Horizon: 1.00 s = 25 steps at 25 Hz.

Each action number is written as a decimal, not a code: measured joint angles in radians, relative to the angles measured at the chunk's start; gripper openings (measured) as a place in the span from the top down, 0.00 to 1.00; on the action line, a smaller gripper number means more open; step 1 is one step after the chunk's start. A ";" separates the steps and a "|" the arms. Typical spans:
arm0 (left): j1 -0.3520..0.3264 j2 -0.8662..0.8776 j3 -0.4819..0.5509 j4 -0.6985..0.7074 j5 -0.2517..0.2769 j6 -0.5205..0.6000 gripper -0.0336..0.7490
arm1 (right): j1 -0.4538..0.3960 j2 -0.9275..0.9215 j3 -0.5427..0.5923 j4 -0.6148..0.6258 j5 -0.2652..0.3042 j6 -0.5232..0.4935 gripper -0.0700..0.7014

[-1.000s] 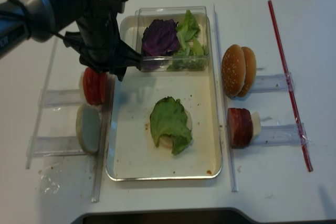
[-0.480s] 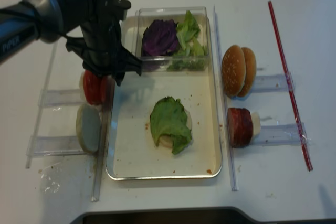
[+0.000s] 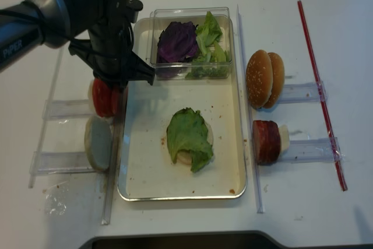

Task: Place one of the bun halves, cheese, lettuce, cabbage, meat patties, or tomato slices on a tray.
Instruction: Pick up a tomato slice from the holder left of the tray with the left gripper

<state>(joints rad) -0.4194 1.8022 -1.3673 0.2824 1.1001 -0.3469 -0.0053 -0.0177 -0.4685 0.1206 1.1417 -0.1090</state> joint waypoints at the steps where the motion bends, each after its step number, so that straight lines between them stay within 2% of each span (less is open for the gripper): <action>1: 0.000 0.000 0.000 0.002 0.000 -0.003 0.81 | 0.000 0.000 0.000 0.000 0.000 0.000 0.11; 6: 0.000 0.000 0.000 0.012 0.002 -0.007 0.89 | 0.000 0.000 0.000 0.000 0.000 0.000 0.11; 25: 0.000 0.000 -0.004 0.015 0.026 -0.007 0.89 | 0.000 0.000 0.000 0.000 0.000 0.000 0.11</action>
<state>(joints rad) -0.4194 1.8022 -1.3718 0.2974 1.1260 -0.3540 -0.0053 -0.0177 -0.4685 0.1206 1.1417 -0.1090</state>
